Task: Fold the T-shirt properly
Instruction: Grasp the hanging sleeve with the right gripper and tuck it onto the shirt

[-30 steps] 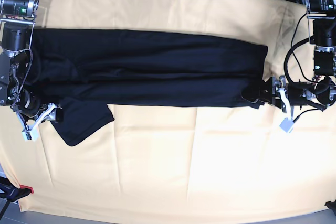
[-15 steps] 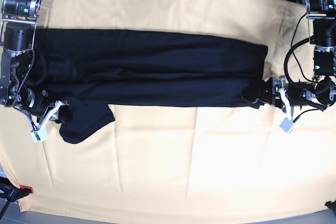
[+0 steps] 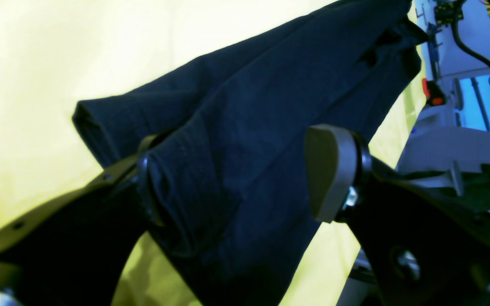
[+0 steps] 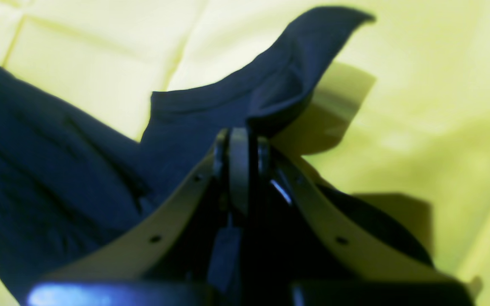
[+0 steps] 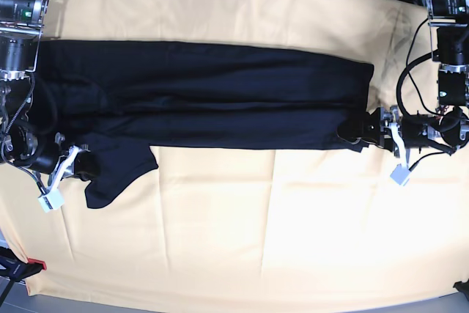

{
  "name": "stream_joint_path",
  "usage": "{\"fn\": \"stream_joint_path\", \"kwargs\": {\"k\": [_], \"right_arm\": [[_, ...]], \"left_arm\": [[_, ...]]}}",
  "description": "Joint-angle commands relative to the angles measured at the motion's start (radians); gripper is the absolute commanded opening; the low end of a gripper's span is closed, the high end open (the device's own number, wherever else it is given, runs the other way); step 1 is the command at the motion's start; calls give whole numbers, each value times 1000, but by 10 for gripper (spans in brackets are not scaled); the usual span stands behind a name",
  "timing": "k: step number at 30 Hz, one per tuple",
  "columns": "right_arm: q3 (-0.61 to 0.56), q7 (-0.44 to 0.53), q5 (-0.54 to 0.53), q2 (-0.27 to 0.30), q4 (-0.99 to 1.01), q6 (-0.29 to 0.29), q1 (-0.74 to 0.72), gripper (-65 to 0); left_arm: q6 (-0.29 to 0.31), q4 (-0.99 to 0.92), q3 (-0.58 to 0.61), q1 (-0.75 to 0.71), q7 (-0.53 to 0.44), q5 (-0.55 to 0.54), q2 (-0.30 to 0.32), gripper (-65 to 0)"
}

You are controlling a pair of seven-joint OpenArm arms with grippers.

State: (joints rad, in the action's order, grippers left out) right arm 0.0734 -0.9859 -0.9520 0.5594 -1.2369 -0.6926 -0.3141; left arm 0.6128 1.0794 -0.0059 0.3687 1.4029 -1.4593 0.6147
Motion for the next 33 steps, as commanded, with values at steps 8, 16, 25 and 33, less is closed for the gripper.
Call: {"fn": "stream_joint_path", "kwargs": {"k": [8,16,25,33], "right_arm": [[6,-4,-47,59,-299,-6,170,-650],[6,-92,-43,60,-574,-6,343,-650],[6,-163,-42,121,-712,-6,457,-650],[6,-171,98,204,-711,-6,521,-650]], "left_arm": [[16,14,-8,25,-7,-24,18,-192],[15,14,-8,25,-7,-24,23,-192],[16,14,-8,25,-7,-24,23,-192],[16,14,-8,25,-7,-24,23,-192]]}}
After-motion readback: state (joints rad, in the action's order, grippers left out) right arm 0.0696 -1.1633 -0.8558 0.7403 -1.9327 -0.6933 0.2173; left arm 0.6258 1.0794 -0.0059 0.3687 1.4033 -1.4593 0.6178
